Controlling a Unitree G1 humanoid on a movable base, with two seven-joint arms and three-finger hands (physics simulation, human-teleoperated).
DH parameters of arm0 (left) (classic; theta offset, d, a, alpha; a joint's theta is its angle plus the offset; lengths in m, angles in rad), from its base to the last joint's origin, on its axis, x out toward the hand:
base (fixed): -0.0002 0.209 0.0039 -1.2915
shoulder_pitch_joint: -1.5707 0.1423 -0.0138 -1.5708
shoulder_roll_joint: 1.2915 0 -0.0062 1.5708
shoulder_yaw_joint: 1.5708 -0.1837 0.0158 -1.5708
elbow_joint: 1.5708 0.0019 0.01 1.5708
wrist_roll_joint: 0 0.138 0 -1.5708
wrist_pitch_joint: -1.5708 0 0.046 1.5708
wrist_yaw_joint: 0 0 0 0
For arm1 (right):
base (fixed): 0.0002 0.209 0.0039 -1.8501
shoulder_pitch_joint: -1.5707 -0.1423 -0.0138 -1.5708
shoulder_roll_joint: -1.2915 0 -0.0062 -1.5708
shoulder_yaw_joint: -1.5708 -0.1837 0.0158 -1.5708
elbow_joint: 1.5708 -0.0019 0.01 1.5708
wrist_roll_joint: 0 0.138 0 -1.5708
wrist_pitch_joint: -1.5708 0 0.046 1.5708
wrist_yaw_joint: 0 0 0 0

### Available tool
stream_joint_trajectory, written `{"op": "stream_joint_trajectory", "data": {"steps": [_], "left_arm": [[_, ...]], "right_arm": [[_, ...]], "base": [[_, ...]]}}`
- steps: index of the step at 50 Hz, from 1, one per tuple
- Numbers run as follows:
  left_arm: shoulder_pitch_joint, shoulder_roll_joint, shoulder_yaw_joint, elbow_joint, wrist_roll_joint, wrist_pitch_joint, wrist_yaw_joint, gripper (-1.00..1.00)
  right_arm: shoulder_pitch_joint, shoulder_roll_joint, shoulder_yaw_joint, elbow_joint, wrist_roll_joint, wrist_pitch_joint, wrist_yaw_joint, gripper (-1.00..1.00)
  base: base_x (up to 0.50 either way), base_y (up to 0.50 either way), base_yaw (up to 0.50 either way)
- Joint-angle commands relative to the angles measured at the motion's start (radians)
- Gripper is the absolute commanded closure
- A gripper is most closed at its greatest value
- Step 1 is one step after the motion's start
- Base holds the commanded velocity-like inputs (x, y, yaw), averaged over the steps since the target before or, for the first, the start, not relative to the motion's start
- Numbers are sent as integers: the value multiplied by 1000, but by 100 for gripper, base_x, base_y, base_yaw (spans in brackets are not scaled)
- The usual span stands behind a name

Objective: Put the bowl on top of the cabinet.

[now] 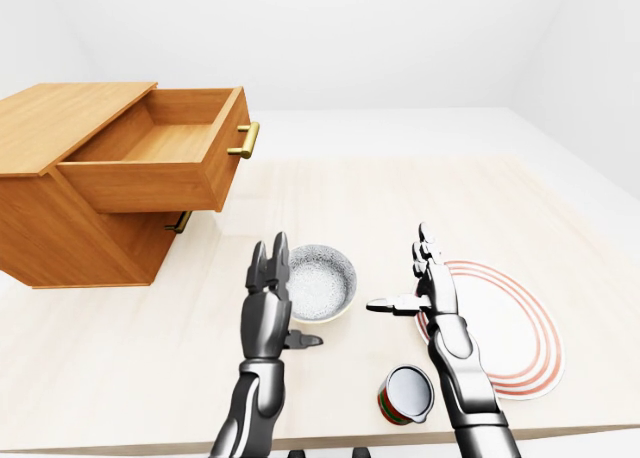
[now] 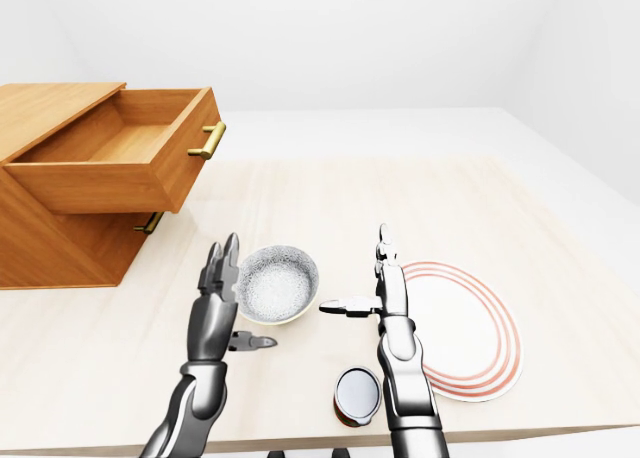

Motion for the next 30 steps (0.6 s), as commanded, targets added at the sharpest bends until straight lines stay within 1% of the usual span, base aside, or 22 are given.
{"op": "stream_joint_trajectory", "data": {"steps": [1, 7, 12, 14, 18, 25, 27, 29, 30], "left_arm": [[-15, 1, -50, 110, 150, 0, 112, -100], [-18, -1, -68, 135, 178, 0, 134, -100], [-27, -4, -75, 164, 197, 0, 134, -100], [-43, -5, -78, 201, 218, 0, 134, -100], [-55, -10, -79, 231, 235, 0, 134, -100], [-68, -7, -109, 276, 360, 0, 134, -100], [-71, -6, -116, 298, 382, 0, 134, -100], [-72, -8, -117, 299, 378, 0, 134, -100], [-74, -9, -116, 304, 376, 0, 134, -24]], "right_arm": [[3, 0, -1, -8, 1, 3, 1, -100], [5, 0, -2, -14, 1, 4, 0, -100], [9, 0, -1, -24, 0, 8, 1, -100], [11, 0, -1, -28, -1, 9, 1, -100], [5, 1, 1, -9, -5, -1, -1, -100], [3, 0, 1, -6, -6, -1, -1, -100], [3, 0, 0, -4, -5, -1, 0, -100], [5, 0, 0, -9, -6, 0, 0, -100], [6, 0, 0, -10, -6, 0, 1, -100]], "base": [[0, 0, 0], [0, 0, 0], [0, 0, 0], [0, 0, 0], [0, 0, 0], [0, 0, 0], [0, 0, 0], [0, 0, 0], [0, 0, 0]]}}
